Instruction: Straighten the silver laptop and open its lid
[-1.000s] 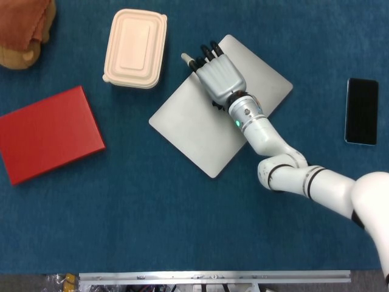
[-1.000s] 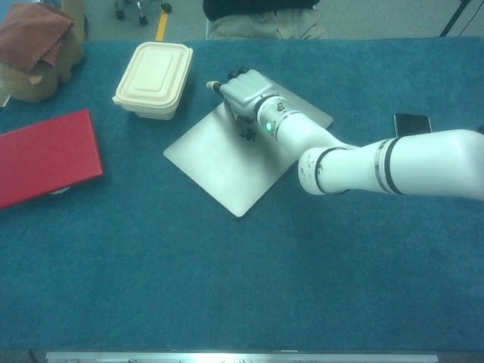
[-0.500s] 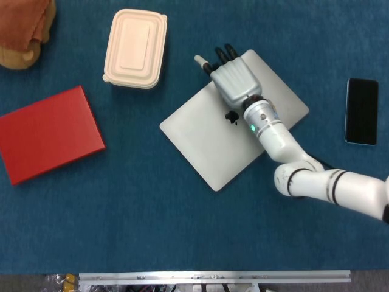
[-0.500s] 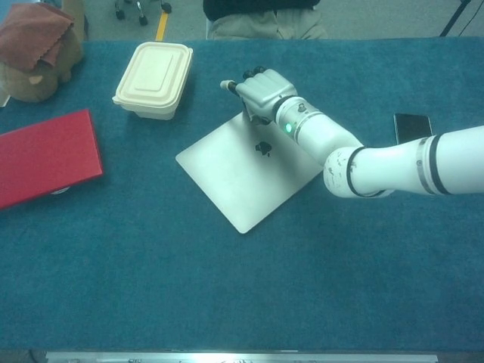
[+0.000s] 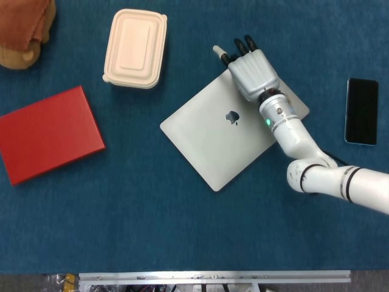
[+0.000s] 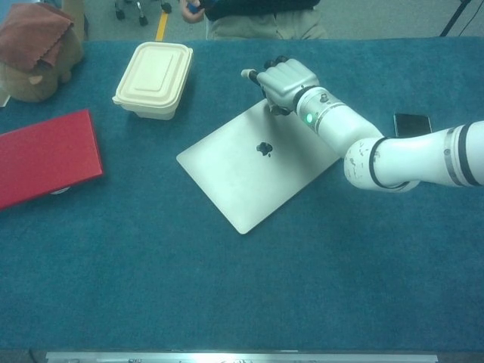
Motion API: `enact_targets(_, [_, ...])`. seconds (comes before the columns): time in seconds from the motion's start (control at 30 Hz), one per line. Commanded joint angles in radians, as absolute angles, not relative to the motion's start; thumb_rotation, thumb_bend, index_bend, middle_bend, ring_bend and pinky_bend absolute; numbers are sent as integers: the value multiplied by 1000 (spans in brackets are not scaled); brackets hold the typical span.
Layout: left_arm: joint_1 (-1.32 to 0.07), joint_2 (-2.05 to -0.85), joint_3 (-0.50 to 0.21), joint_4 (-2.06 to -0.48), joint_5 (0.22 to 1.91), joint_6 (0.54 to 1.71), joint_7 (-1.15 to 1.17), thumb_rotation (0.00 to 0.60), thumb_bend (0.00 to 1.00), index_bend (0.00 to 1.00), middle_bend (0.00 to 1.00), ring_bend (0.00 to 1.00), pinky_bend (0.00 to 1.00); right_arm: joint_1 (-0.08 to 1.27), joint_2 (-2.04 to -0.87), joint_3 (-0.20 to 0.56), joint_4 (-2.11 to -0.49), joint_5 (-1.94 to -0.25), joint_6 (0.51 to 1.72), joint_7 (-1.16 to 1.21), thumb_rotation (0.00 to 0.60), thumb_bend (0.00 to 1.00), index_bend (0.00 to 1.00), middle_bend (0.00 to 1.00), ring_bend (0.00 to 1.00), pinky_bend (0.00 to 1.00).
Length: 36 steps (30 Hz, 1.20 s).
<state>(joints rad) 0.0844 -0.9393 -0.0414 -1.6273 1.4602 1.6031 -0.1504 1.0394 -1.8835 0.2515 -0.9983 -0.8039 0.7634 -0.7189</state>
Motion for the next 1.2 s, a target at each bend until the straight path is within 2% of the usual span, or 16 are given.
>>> enact_targets(0.03, [81,-939,-43,-1632,1457,1599,-144,600,138,6,0,0,0,1044,-1904,248,-954,-823,748,-681,600,1000,0,326,48,40])
enact_targets(0.53, [75,-938,-44,-1641,1446,1587,-130,600,138,6,0,0,0,1056,-1957,243,-830,-877,709,-607,600,1000,0,297,49,40])
enact_targets(1.2, [80,-944,-34,-1629,1468,1597,-144,600,138,6,0,0,0,972,-1846,200,-1032,-829,789,-698,600,1000,0,318,49,40])
